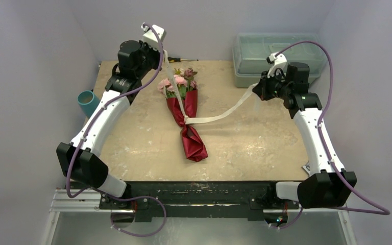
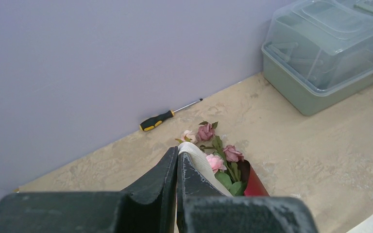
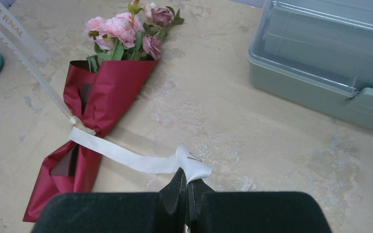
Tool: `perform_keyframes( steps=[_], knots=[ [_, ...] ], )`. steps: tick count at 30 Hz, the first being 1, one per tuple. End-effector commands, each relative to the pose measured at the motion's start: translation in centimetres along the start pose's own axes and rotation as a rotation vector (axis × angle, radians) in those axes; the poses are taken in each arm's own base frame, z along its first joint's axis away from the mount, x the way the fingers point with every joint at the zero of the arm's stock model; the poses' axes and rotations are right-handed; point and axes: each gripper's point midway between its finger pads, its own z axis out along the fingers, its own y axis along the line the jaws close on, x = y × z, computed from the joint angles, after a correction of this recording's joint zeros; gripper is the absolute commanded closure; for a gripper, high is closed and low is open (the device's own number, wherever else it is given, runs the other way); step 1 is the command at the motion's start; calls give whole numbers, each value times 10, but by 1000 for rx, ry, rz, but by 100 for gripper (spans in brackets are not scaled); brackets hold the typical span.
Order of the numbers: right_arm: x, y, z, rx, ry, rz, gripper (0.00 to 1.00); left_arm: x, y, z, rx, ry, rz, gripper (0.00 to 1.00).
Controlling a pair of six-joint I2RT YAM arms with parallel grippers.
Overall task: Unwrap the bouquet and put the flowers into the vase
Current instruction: Untie the ribbon from the wrapping paper.
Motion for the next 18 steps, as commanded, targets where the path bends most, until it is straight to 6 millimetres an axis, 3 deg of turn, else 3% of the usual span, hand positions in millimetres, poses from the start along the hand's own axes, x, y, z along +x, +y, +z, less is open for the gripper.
perform_keyframes(
  steps=[1,6,10,13,18],
  knots=[
    [-10,-6,-12,43,-37,-41,100,-25,17,-6,-67,-57,4,100],
    [-28,12,-16,-52,-89,-46,100,2,-7,-3,56,7,5,100],
    [-51,-9,-29,45,-149,-62,100,27,-16,-10,101,75,27,100],
    [-79,-17,-42,69,-222,-59,100,64,-12,-16,71,187,49,100],
    [-127,-3,-57,19,-329,-42,100,125,-10,-31,39,338,84,100]
  ],
)
